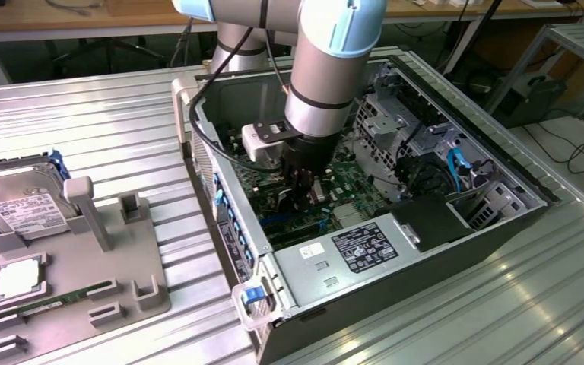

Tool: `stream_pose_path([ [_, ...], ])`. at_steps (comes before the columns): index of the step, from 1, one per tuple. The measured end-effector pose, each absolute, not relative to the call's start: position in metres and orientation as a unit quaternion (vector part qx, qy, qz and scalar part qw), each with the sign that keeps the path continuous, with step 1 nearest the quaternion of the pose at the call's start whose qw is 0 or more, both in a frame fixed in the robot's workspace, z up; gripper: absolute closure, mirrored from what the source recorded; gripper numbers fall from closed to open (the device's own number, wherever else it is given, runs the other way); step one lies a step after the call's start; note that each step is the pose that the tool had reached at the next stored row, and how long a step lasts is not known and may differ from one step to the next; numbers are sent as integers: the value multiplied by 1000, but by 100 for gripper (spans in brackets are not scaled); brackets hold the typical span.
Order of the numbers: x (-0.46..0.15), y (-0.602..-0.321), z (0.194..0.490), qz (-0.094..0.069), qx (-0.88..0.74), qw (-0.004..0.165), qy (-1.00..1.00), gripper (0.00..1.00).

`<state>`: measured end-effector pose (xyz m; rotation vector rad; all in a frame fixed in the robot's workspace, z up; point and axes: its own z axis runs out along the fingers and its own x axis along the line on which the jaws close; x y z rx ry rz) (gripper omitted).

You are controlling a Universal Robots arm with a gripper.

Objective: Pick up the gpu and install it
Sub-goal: 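Insert the gpu into the slot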

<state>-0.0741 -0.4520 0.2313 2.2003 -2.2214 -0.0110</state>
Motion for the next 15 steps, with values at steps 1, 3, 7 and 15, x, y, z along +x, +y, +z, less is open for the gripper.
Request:
stream_pose_path([
  [1, -74, -452, 232, -3, 704, 8, -710, 72],
  [3, -74, -452, 233, -3, 704, 8, -710, 72],
  [7, -74, -452, 235, -3, 704, 8, -710, 72],
  [15, -75, -452, 235, -3, 704, 8, -710, 72],
])
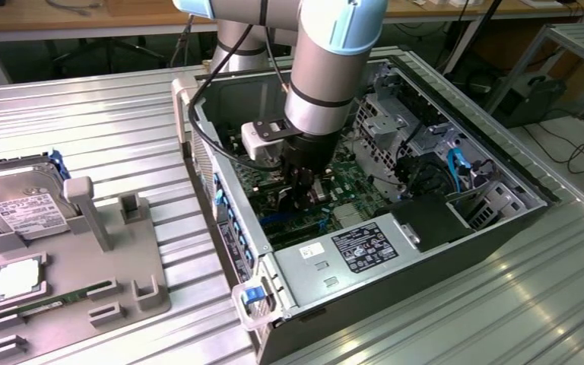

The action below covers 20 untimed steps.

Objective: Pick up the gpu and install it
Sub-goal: 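Insert the gpu into the slot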

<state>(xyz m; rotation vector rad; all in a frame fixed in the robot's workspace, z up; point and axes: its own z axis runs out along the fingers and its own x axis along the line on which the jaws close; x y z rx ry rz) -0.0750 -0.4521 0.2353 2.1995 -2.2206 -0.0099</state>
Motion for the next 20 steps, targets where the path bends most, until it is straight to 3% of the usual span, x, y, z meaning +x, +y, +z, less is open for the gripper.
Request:
stream_pose_path([
  [20, -75, -453, 235, -3, 703, 8, -711, 72],
])
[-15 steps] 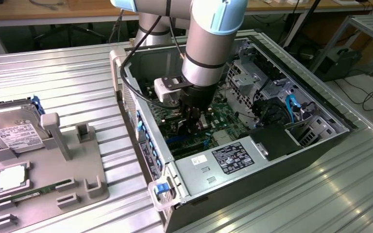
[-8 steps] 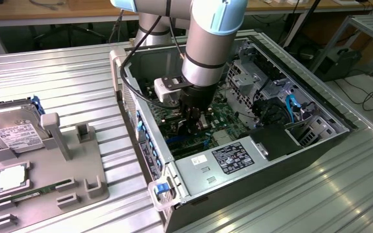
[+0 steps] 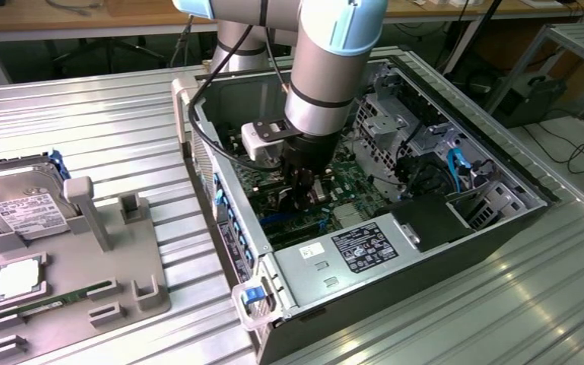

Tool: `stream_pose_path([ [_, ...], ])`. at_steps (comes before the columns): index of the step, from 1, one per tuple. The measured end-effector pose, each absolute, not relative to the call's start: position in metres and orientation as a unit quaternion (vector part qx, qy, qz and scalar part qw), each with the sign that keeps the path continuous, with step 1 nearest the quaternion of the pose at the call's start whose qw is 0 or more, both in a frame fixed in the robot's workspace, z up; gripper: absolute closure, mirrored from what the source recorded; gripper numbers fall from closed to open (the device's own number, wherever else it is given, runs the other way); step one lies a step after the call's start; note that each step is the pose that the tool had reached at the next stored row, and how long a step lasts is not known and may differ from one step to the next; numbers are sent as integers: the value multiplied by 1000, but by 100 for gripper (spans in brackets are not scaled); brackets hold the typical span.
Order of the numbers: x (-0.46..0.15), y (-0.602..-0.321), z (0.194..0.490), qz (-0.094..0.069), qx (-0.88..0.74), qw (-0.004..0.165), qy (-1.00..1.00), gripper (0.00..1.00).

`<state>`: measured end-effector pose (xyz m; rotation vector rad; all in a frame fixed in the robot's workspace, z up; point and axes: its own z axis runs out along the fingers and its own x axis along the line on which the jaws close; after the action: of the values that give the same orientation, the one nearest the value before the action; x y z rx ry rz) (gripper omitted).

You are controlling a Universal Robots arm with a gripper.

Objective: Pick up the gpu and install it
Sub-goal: 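Insert the gpu into the slot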

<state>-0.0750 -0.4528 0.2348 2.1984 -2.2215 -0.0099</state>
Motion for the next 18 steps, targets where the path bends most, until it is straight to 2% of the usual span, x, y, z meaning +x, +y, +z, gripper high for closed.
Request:
stream_pose_path([
  [18, -75, -453, 230, -3, 703, 8, -711, 72],
])
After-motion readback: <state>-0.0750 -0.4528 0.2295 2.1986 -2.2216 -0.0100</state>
